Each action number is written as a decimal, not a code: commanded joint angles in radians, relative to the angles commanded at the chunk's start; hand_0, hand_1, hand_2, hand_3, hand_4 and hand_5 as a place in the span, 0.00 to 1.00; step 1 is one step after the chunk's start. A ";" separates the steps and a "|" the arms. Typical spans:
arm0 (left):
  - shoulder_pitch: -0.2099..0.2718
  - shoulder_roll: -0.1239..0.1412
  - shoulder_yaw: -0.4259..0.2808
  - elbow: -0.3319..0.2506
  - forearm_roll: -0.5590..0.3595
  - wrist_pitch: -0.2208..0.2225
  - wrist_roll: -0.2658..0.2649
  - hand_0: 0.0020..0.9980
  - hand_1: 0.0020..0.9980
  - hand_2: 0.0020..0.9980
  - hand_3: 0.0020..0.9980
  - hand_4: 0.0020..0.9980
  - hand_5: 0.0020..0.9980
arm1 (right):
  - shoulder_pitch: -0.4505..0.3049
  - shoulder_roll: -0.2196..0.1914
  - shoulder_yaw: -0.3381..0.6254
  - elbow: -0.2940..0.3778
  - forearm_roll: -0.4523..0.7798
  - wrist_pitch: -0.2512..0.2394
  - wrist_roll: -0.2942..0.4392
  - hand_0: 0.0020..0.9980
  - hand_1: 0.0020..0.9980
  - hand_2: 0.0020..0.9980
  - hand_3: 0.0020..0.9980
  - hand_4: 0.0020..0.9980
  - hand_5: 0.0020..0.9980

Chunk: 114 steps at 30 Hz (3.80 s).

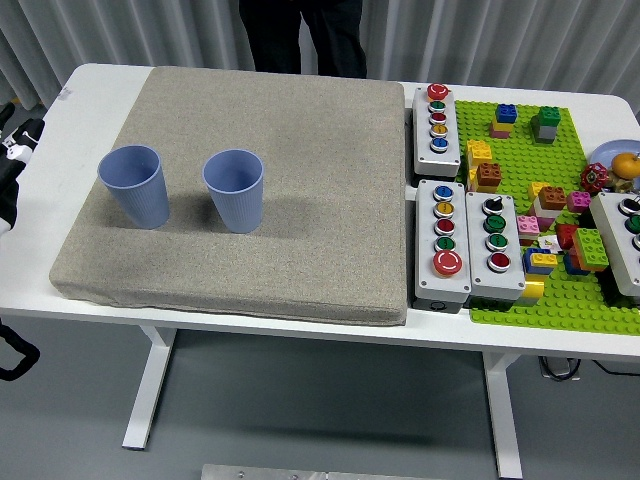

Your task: Pick cup pour cup place

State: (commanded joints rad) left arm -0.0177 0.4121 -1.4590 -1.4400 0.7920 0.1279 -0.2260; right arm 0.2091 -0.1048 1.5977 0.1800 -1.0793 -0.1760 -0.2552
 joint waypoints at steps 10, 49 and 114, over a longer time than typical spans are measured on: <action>0.051 -0.011 0.064 -0.022 0.111 0.038 -0.007 0.91 0.91 1.00 1.00 0.90 0.27 | -0.004 0.002 0.005 0.000 -0.017 0.005 -0.005 0.71 0.66 0.63 0.60 0.00 0.14; -0.031 -0.057 0.162 0.157 0.188 0.027 0.007 0.92 0.92 1.00 1.00 0.94 0.30 | -0.001 0.006 -0.009 0.000 -0.001 0.002 -0.006 0.71 0.66 0.63 0.59 0.00 0.13; -0.217 -0.047 0.305 0.279 0.195 0.037 0.037 0.93 0.92 1.00 1.00 0.95 0.32 | 0.010 0.003 -0.026 0.000 0.023 0.000 0.000 0.71 0.66 0.63 0.59 0.00 0.13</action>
State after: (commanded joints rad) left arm -0.2348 0.3654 -1.1540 -1.1611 0.9874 0.1646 -0.1888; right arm 0.2187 -0.1015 1.5719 0.1800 -1.0566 -0.1761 -0.2552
